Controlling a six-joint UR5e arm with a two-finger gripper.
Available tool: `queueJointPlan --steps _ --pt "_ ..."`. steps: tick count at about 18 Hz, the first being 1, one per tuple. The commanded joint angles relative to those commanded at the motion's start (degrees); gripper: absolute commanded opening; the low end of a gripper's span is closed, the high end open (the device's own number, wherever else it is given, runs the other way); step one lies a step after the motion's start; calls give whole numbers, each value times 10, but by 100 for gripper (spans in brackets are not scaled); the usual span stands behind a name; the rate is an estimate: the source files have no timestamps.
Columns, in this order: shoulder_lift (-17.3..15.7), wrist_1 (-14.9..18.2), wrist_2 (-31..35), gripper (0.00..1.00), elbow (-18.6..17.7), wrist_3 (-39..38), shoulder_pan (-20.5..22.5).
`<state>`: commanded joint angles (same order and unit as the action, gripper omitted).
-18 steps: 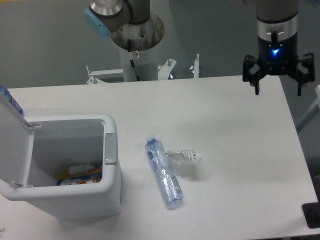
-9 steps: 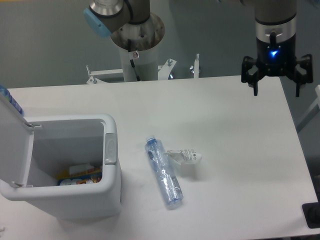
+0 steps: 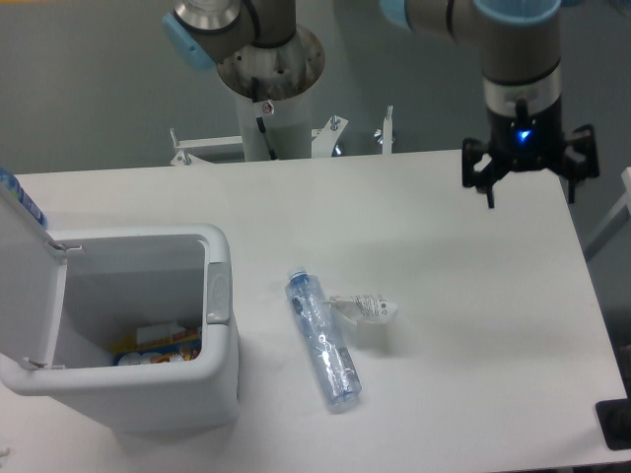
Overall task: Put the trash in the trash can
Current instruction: 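Move the open gripper over the clear plastic wrapper beside the bottle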
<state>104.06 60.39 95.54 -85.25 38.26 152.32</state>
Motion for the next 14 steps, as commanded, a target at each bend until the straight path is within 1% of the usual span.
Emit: queueJointPlan --steps 2,3,5,8,9,12,14 --pt "11 -13 -2 100 0 -42 -20" --pt "16 -22 -4 100 -6 -56 -28" --pt "19 -45 -4 100 -29 -70 -38" --pt "20 -100 -2 100 -72 -71 -51" --pt "20 -107 -2 100 -78 -76 -52" --pt "24 -107 -5 100 -86 -84 -67" --pt "33 -107 -6 100 -96 -109 -72"
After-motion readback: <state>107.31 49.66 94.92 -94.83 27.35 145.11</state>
